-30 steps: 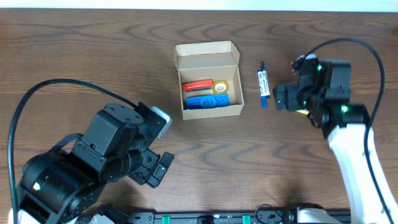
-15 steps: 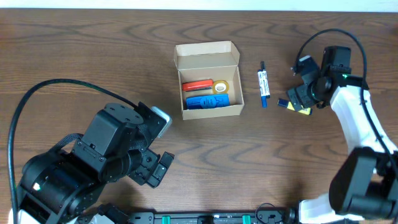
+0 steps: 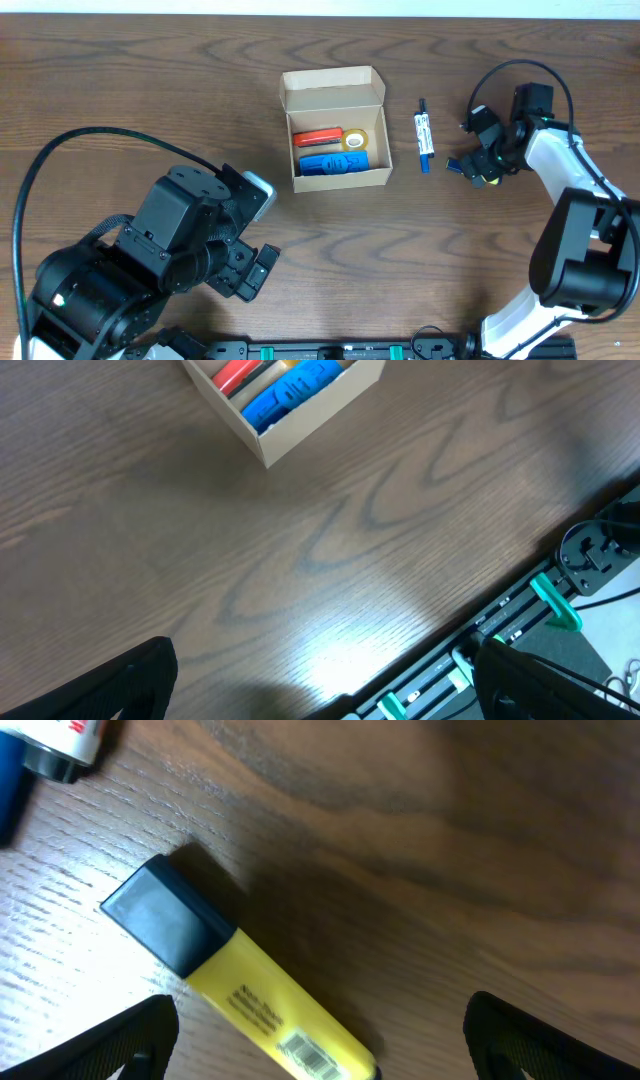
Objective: Pack container
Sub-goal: 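Move the right gripper toward the yellow highlighter and lower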
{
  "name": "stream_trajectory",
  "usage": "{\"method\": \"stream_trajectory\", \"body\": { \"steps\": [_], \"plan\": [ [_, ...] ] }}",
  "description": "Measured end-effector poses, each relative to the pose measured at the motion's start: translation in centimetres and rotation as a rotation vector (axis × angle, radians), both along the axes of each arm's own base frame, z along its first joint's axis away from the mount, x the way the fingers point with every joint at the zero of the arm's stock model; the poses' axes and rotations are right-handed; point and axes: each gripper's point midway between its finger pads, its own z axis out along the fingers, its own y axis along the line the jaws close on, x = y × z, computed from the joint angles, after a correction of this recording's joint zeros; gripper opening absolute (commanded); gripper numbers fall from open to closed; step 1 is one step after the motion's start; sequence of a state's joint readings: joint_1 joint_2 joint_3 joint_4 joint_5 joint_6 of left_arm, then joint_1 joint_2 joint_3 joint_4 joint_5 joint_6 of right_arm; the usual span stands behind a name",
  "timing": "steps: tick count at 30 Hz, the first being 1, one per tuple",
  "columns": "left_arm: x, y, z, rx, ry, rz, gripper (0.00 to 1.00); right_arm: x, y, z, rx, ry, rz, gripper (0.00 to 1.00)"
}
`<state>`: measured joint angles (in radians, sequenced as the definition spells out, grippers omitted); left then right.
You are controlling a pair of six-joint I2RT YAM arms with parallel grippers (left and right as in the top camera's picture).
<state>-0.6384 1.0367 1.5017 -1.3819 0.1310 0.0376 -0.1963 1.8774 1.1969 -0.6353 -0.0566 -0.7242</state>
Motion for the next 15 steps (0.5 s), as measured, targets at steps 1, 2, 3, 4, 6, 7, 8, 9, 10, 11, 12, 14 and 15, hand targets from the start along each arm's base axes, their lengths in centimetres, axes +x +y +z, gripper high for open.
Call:
{"method": "stream_trajectory", "body": {
  "steps": [1,2,3,4,6,7,8,9,10,11,12,14,15],
  "plan": [
    [0.0,0.0,0.0,0.000,0.000,0.000,0.95,-0.1,0.1,-0.3,0.006,0.007,0.001,0.94],
    [0.0,0.0,0.0,0.000,0.000,0.000,0.95,-0.1,0.2,-0.5,0.013,0.013,0.003,0.94],
    [0.0,0.0,0.0,0.000,0.000,0.000,0.95,-0.2,0.3,-0.8,0.020,0.018,0.006,0.94],
    [0.0,0.0,0.0,0.000,0.000,0.000,0.95,-0.2,0.4,-1.0,0.025,0.022,0.008,0.94],
    [0.0,0.0,0.0,0.000,0.000,0.000,0.95,-0.2,0.6,-1.3,0.034,0.027,0.010,0.94],
    [0.0,0.0,0.0,0.000,0.000,0.000,0.95,-0.2,0.6,-1.3,0.037,0.027,0.010,0.94],
    [0.0,0.0,0.0,0.000,0.000,0.000,0.95,-0.1,0.7,-1.4,0.040,0.025,0.012,0.94],
    [0.0,0.0,0.0,0.000,0.000,0.000,0.95,0.0,0.7,-1.4,0.043,0.023,0.012,0.93],
    [0.0,0.0,0.0,0.000,0.000,0.000,0.95,0.0,0.7,-1.5,0.046,0.022,0.013,0.92],
    [0.0,0.0,0.0,0.000,0.000,0.000,0.95,0.0,0.8,-1.5,0.048,0.023,0.014,0.91],
    [0.0,0.0,0.0,0.000,0.000,0.000,0.95,0.0,0.8,-1.6,0.051,0.024,0.014,0.90],
    [0.0,0.0,0.0,0.000,0.000,0.000,0.95,-0.1,0.9,-1.9,0.056,0.031,0.015,0.89],
    [0.0,0.0,0.0,0.000,0.000,0.000,0.95,-0.1,0.9,-2.1,0.059,0.035,0.016,0.88]
  ]
}}
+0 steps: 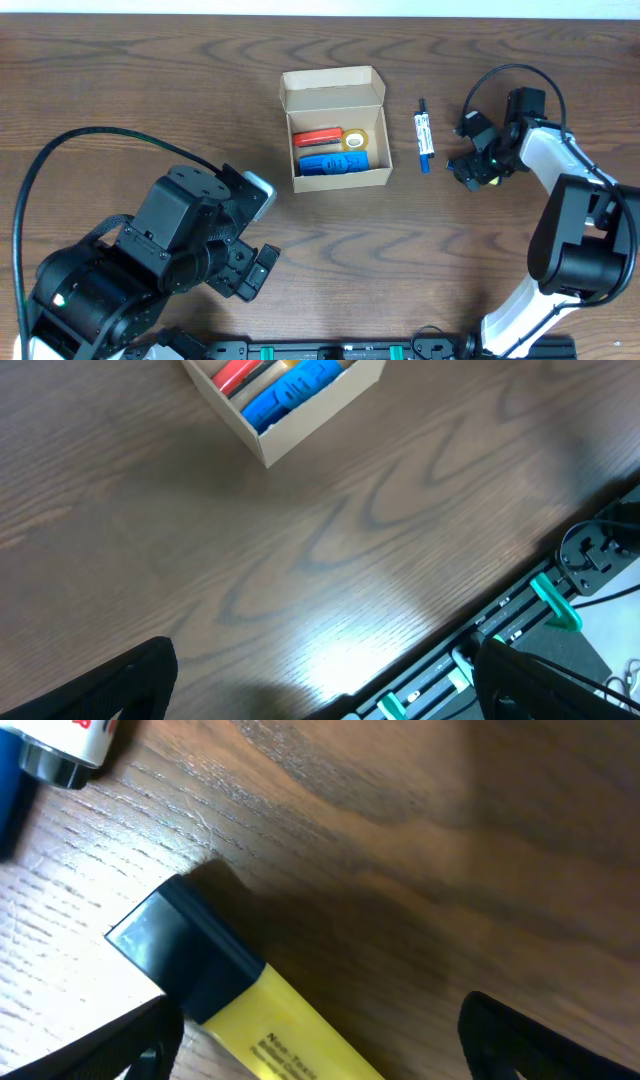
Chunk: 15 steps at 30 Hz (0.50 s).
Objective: Pack container
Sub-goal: 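Move the right gripper toward the yellow highlighter and lower, then close the right gripper on the yellow highlighter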
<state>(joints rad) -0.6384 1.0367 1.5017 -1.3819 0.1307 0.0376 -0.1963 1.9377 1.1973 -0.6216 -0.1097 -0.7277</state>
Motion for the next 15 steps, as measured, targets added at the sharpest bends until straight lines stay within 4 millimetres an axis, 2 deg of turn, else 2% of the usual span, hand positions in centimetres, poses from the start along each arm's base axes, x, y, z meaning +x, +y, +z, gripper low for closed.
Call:
{"method": "stream_trajectory", "body": {
  "steps": [3,7,10,15],
  "plan": [
    [0.00,0.00,0.00,0.000,0.000,0.000,0.95,0.05,0.23,-0.16,0.014,0.002,0.003,0.84],
    [0.00,0.00,0.00,0.000,0.000,0.000,0.95,0.24,0.43,-0.20,0.027,0.000,0.008,0.73],
    [-0.01,-0.01,0.00,0.000,0.000,-0.001,0.95,0.30,0.52,-0.24,0.032,-0.001,0.009,0.62],
    [0.00,0.00,0.00,0.000,0.000,0.000,0.95,0.34,0.58,-0.25,0.039,-0.001,0.001,0.34]
  ]
}}
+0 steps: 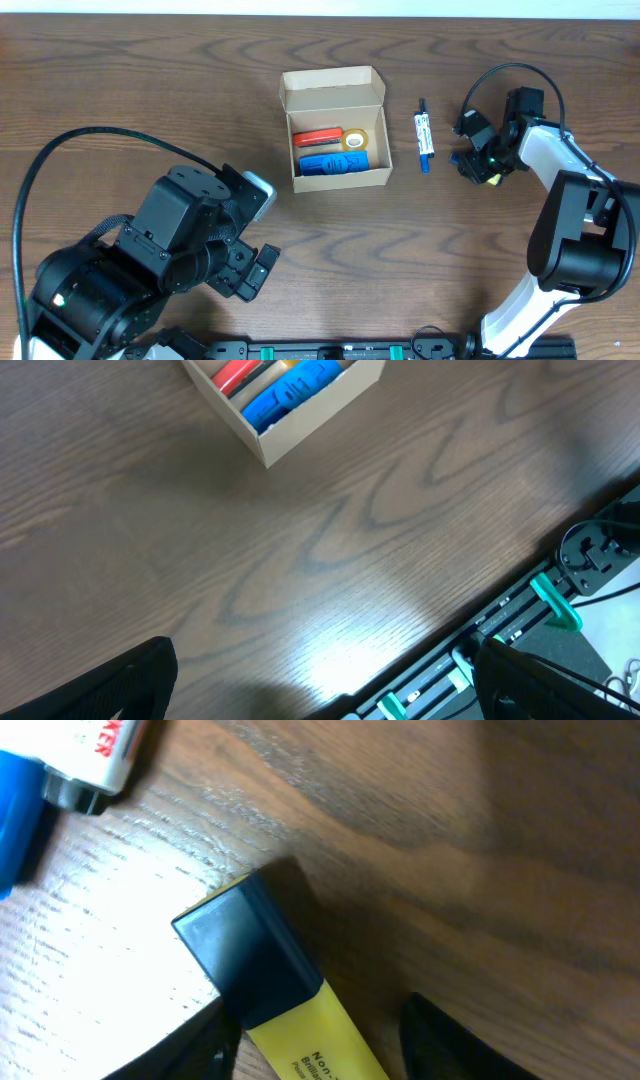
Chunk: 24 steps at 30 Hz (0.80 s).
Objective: Pack container
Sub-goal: 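Close the right gripper on the yellow highlighter, then lift the highlighter and carry it over the box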
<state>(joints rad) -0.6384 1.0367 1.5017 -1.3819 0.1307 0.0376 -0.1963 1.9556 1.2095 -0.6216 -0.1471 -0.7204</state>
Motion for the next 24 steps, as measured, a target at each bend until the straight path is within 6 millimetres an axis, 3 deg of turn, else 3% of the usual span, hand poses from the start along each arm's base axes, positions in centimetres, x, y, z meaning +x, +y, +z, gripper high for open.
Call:
{"method": "stream_trajectory", "body": {
  "steps": [5,19,22,24],
  "plan": [
    [0.0,0.0,0.0,0.000,0.000,0.000,0.95,0.0,0.0,0.0,0.005,0.002,-0.022,0.22],
    [0.0,0.0,0.0,0.000,0.000,0.000,0.95,0.1,0.2,0.3,0.021,0.026,-0.106,0.05],
    [0.0,0.0,0.0,0.000,0.000,0.000,0.95,0.8,1.0,1.1,0.025,0.041,-0.103,0.01],
    [0.0,0.0,0.0,0.000,0.000,0.000,0.95,2.4,2.2,2.7,0.024,0.020,-0.078,0.01]
  ]
}}
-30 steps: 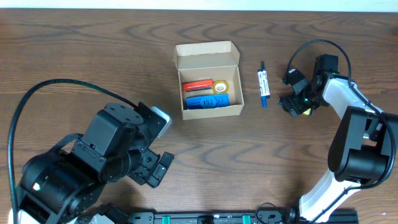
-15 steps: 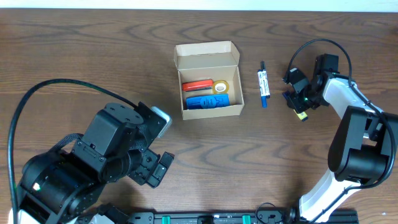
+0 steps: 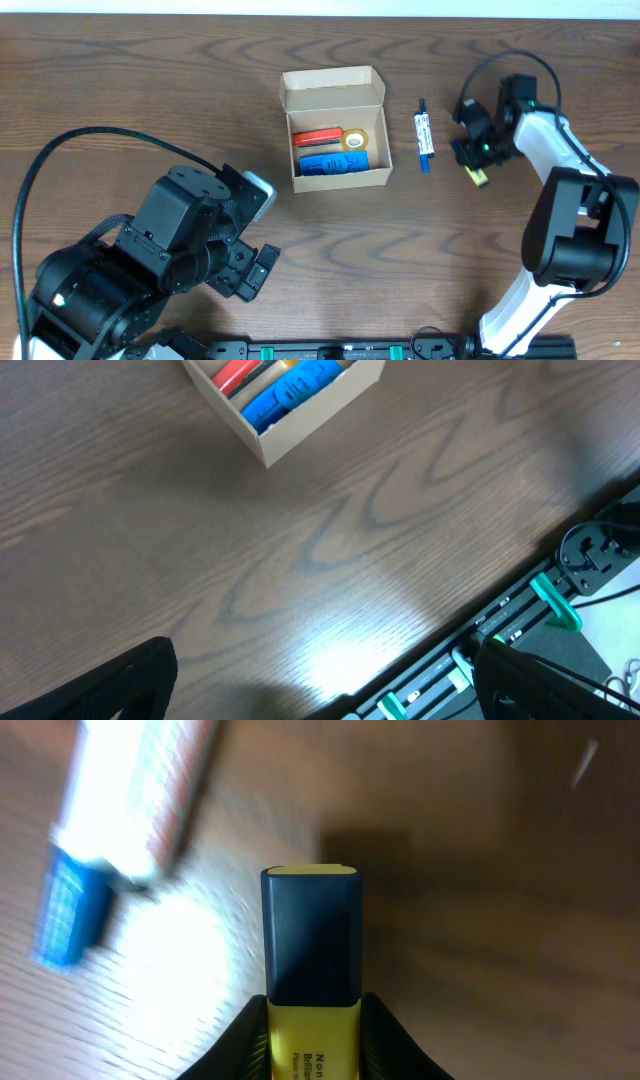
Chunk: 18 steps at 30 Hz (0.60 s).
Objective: Pack container
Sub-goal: 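Lift the highlighter and carry it over the box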
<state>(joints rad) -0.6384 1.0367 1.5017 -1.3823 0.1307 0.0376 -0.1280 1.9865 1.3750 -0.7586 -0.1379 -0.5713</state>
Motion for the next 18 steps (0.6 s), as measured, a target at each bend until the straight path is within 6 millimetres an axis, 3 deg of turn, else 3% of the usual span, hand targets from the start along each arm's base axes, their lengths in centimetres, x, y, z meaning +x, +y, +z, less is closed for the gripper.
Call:
{"method": "stream_trajectory", "body": {
  "steps": [4,7,10,14,18],
  "plan": [
    [0.0,0.0,0.0,0.000,-0.001,0.000,0.95,3.2,2.2,3.5,-0.007,-0.089,0.051,0.01],
    [0.0,0.0,0.0,0.000,0.000,0.000,0.95,6.6,5.0,7.6,-0.009,-0.211,0.111,0.01],
    [0.0,0.0,0.0,0.000,0.000,0.000,0.95,8.6,8.6,11.2,-0.002,-0.313,0.194,0.01],
    [0.0,0.0,0.0,0.000,0.000,0.000,0.95,9.1,14.2,13.7,0.014,-0.392,0.361,0.01],
    [0.0,0.0,0.0,0.000,0.000,0.000,0.95,7.5,19.7,13.7,0.022,-0.408,0.552,0.01]
  ]
}}
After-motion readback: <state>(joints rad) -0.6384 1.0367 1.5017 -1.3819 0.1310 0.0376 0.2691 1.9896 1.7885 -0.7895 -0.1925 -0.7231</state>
